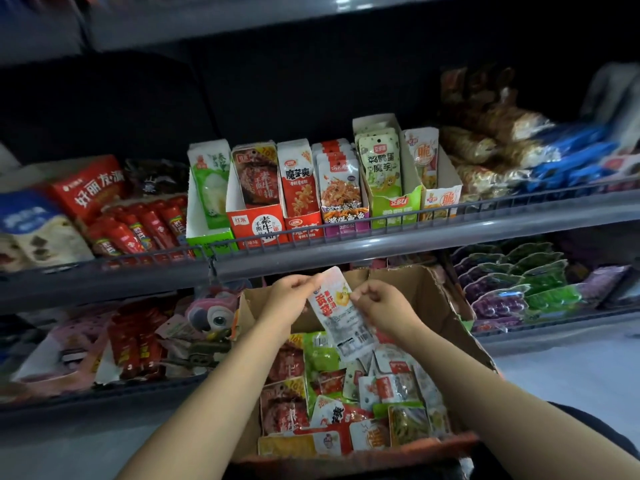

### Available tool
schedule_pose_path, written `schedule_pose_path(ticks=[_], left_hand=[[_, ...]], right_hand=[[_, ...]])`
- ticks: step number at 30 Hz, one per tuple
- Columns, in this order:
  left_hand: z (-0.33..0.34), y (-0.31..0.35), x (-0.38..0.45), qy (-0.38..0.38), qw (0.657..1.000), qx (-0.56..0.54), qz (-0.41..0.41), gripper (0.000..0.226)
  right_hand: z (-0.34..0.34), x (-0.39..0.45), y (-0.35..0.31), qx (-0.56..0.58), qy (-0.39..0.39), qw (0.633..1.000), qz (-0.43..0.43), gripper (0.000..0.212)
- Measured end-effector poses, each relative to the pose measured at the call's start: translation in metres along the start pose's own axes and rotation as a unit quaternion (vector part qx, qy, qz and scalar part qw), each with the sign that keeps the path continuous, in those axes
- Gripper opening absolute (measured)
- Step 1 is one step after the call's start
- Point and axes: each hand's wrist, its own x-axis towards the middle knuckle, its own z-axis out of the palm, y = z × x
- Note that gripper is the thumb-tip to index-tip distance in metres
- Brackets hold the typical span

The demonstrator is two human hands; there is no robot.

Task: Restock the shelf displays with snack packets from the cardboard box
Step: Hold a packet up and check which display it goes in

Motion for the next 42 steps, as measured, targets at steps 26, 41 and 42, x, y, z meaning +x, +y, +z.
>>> schedule_pose_path(ticks=[26, 41, 42], left_hand=[[0.076, 0.146, 0.015, -0.137, 0.936, -0.323, -0.025, 0.021], [0.084, 0.187, 0.094, -0.098, 0.990, -0.011, 0.098, 0.023], [0.084, 0.194, 0.100, -0.088, 0.990, 0.029, 0.103, 0.025]], right_hand=[[-0.100, 0.012, -0.037, 0.144, 0.057, 0.975, -0.161, 0.029], [-0.127, 0.070, -0.043, 0.083, 0.134, 0.967, -0.202, 0.039], [-0.128, 0.073, -0.042, 0.054, 0.155, 0.963, -0.213, 0.040]])
